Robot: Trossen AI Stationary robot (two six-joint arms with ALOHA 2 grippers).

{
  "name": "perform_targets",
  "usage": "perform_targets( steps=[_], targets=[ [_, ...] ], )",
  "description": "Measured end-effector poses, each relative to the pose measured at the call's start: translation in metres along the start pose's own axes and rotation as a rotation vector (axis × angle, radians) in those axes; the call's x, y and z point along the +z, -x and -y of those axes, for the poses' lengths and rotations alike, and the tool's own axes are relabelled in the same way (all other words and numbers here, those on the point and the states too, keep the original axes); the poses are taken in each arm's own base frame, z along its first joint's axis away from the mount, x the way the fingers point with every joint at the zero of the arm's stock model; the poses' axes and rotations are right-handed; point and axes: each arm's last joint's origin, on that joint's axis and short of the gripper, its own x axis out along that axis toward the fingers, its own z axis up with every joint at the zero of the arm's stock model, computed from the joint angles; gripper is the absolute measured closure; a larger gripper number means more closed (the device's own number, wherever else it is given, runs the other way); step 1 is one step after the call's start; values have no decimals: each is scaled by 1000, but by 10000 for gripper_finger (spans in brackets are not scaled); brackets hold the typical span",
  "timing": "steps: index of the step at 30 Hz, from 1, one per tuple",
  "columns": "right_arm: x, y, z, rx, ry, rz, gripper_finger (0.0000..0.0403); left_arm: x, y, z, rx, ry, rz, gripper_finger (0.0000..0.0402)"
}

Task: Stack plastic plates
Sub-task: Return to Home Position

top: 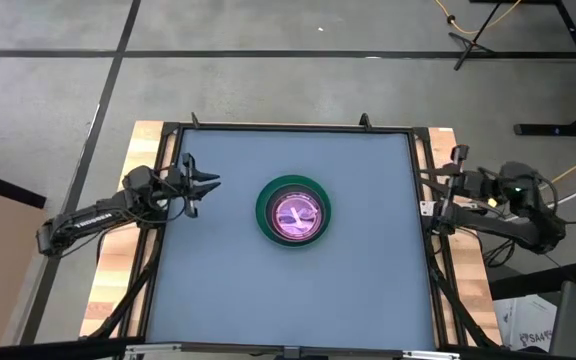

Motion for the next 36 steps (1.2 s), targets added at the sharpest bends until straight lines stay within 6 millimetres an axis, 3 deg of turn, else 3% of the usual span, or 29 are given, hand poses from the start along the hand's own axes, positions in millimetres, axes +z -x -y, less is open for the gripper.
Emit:
perform_targets(
  steps=[6,17,22,29,36],
  targets=[
    [-9,2,-3,-6,1,16,331,0,2,-1,-10,54,-1,318],
    [-64,-55,-26,64,13,163,331,-1,2,-1,-13,54,-7,318],
    [-93,-69,-37,75,17,195,331,-2,2,-1,-13,57,-18,318],
    [-123,-77,-47,77,58,109,331,-2,2,-1,-13,57,-22,318],
    [-129,-78,-49,91,101,72,331,-2,2,-1,-12,53,-22,318]
  ],
)
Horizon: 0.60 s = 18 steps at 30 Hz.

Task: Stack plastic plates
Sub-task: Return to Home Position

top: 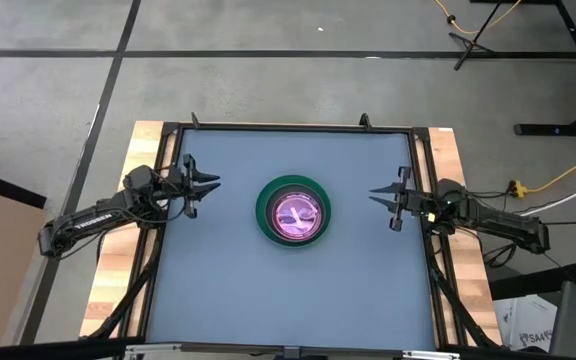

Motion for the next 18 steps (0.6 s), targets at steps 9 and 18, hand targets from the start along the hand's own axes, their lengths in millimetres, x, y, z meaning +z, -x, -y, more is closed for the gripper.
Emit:
perform_targets(
  steps=[9,18],
  targets=[
    [0,0,0,-1,36,-5,331,-5,0,0,1,-1,-49,318],
    [-1,0,0,1,36,-8,331,-5,0,0,1,-1,-51,318]
  ],
)
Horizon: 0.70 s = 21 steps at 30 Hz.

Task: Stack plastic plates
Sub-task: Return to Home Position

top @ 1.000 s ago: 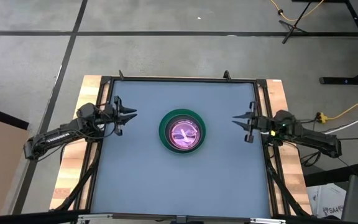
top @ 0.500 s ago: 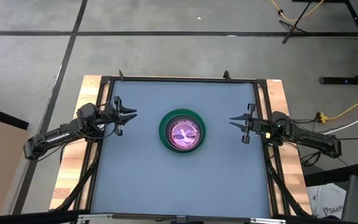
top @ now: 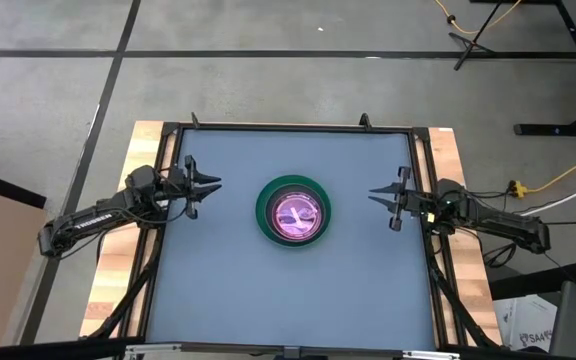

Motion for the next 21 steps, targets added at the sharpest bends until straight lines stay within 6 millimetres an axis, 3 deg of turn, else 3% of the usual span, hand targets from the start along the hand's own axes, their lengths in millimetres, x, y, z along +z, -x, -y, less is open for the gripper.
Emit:
perform_targets(
  steps=[21],
  targets=[
    [-11,-6,-3,-4,-10,-148,331,-8,0,0,9,21,-82,318]
  ],
)
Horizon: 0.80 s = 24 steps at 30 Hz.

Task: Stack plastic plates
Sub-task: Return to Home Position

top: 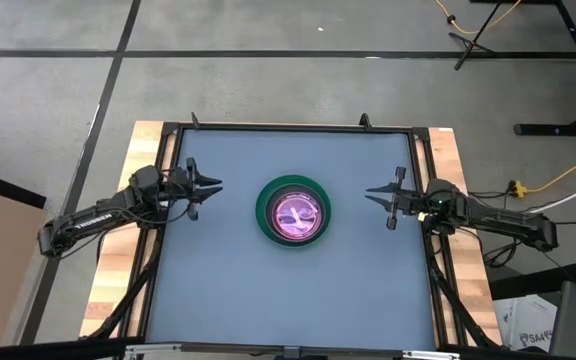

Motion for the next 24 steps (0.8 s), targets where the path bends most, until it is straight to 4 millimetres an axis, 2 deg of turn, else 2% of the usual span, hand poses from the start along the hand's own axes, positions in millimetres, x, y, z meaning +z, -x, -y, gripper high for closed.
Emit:
perform_targets(
  steps=[24],
  targets=[
    [0,0,0,0,1,1,331,0,-1,4,-18,24,-3,318]
  ],
)
